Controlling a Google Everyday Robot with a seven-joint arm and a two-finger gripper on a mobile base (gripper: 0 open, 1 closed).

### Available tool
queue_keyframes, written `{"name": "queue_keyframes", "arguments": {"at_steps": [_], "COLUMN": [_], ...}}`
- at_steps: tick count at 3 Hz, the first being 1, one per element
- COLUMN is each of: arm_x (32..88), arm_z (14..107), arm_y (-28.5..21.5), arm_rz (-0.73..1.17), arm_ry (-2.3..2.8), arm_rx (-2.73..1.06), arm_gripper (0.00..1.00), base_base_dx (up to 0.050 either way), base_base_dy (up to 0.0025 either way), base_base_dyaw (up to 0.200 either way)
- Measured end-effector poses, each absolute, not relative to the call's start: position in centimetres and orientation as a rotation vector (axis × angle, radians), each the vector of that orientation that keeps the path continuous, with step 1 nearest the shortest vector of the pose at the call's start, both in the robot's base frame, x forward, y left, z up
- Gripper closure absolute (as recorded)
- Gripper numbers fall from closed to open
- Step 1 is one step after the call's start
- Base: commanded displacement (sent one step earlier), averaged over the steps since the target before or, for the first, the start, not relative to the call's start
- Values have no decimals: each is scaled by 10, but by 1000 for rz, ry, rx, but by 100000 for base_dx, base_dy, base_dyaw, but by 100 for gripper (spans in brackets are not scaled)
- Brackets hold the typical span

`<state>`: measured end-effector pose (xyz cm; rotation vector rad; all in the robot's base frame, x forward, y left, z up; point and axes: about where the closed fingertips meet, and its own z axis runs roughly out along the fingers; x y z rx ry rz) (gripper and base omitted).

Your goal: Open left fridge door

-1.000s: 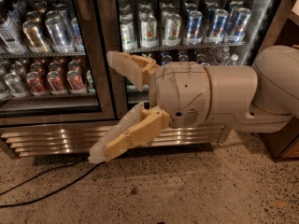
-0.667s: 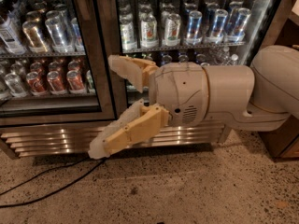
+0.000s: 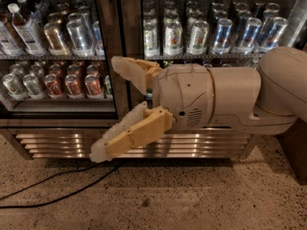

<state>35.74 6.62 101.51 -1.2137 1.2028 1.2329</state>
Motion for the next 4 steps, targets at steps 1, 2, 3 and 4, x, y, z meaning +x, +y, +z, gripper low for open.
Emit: {"name": "queue_keyframes", "arguments": {"at_steps": [1, 2, 3, 4], "arm_x": [366, 396, 396, 396], "arm_z": [1019, 1034, 1034, 1034], "arm_y": [69, 75, 75, 75], "arm_rz": [1237, 1225, 1225, 1225], "arm_ry": [1220, 1265, 1265, 1265], "arm_rx": [-1209, -1197, -1197, -1197], "arm_gripper": [0, 0, 0, 0], "base_base_dx": [0, 0, 4950, 5002], "base_base_dy": [0, 0, 0, -1], "base_base_dyaw": [0, 0, -2, 26]}}
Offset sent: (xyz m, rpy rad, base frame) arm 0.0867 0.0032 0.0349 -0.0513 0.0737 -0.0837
